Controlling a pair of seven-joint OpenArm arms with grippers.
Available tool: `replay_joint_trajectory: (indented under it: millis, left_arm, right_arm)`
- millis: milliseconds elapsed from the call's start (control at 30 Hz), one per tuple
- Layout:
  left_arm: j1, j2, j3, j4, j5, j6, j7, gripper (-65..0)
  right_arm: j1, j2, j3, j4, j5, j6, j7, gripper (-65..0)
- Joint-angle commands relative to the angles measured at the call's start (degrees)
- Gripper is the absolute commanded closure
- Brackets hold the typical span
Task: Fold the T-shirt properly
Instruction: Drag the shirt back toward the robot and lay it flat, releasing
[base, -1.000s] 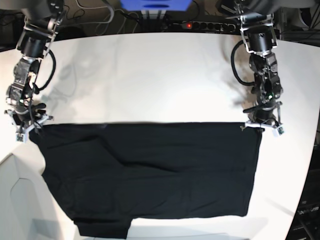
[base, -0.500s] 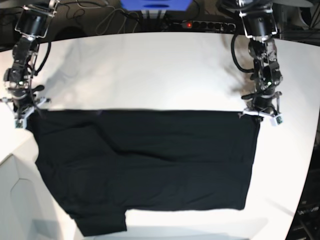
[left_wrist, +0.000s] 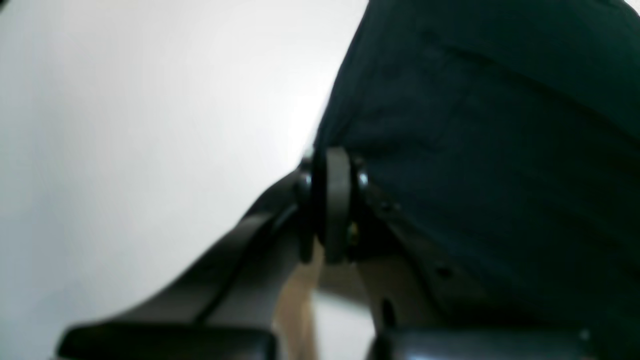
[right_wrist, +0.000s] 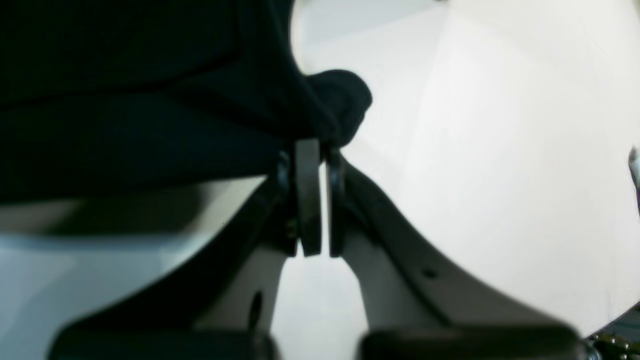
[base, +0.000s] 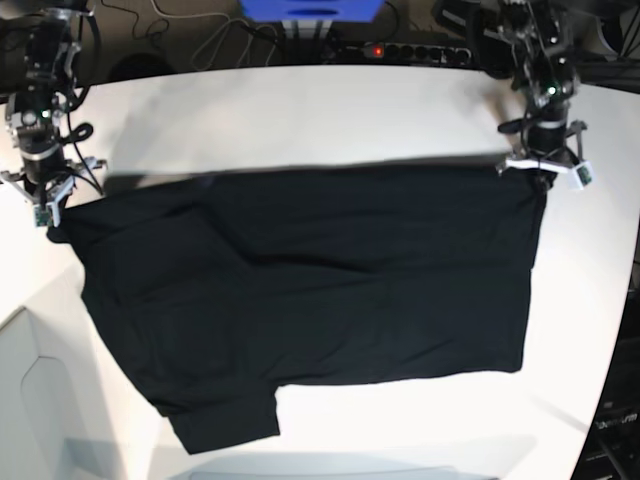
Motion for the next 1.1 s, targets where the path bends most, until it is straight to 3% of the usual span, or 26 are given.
replay_joint_trajectory:
  millis: [0,133,267,533,667,900,1067]
  left_arm:
    - [0.0,-0.6,-0.3,2.0,-0.1,-0.1,-1.7,0.0]
    - [-0.2,-1.1,-0.4,4.4,-0.1,0.1,-1.6,0.0]
    - [-4.1,-1.2,-0.4,4.7,0.3,0.3,-1.4,0.0]
    - [-17.4,-2.7,-2.7,4.7,0.2,0.3,12.0,0.0]
    - [-22.1,-2.7,-5.8,4.5,0.0,0.1,16.8,0.0]
    - [-22.6,-2.7,-7.6,2.2,-0.1,0.0,18.6,0.0]
    - [-18.4,-2.0,-7.7,2.1,-0.1,0.0,18.2,0.0]
  right_arm:
    - [0.4,1.2,0.4,1.9,0.1,-0.1,1.3,0.0]
    - [1.5,1.5,0.4,3.1,0.1,-0.1,0.8,0.0]
    - [7.9,2.4,-0.1,4.1,0.1,-0.1,-5.3,0.0]
    - [26.9,4.4,-6.4,3.4,0.1,-0.1,-16.6,0.0]
    - [32.0,4.3,-6.8,3.4,0.1,-0.1,-19.5,0.0]
    - [30.2,3.8,-5.2,0.7,0.0,-0.1,-19.6,0.0]
    - [25.5,3.7,-2.4,0.9,0.0,-0.1,-19.5,0.0]
